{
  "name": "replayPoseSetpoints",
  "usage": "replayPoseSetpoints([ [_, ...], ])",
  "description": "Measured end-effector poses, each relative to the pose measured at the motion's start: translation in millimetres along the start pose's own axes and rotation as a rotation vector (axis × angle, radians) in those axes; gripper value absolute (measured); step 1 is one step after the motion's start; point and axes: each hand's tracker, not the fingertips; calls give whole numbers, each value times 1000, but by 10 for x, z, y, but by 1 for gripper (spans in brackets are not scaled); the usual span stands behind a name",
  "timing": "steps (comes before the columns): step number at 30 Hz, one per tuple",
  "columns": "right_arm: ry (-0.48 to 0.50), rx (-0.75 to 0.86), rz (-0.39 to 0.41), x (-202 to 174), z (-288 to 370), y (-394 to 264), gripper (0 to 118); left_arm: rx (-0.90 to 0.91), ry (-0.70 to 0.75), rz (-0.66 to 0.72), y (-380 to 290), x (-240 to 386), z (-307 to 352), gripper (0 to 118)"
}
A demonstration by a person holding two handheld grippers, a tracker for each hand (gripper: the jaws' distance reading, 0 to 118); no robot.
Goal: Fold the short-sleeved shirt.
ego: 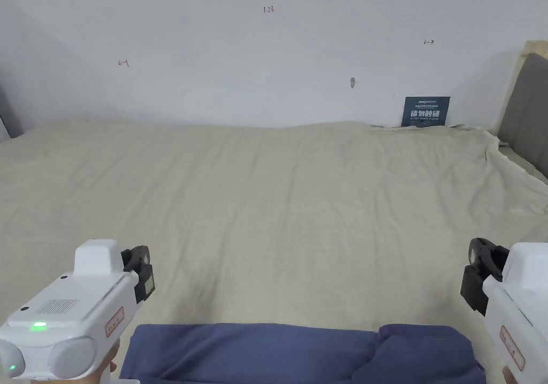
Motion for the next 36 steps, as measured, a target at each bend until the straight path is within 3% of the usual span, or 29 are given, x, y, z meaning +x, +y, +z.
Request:
replayPoseSetpoints([
  [8, -4, -6, 4, -6, -22, 13, 0, -28, -4, 20, -4, -112, -46, 0],
  [11, -3, -14, 7, 1, -42, 7, 0, -111, -67, 105, -17, -258, -145, 0],
  [16, -10, -32, 6, 10, -82, -19, 0, -271, -125, 252, -132, -622, -387, 22],
  [19, -10, -50, 6, 4, -130, -45, 0, -397, -126, 308, -288, -845, -568, 62],
  [25, -11, -82, 18, -37, -250, -104, 0, -654, -161, 360, -713, -1176, -934, 88],
  [32, -20, -126, 26, -68, -386, -175, 0, -744, -166, 353, -1145, -1278, -1215, 84],
  [36, -21, -143, 32, -73, -445, -206, 0, -779, -167, 353, -1314, -1248, -1336, 66],
])
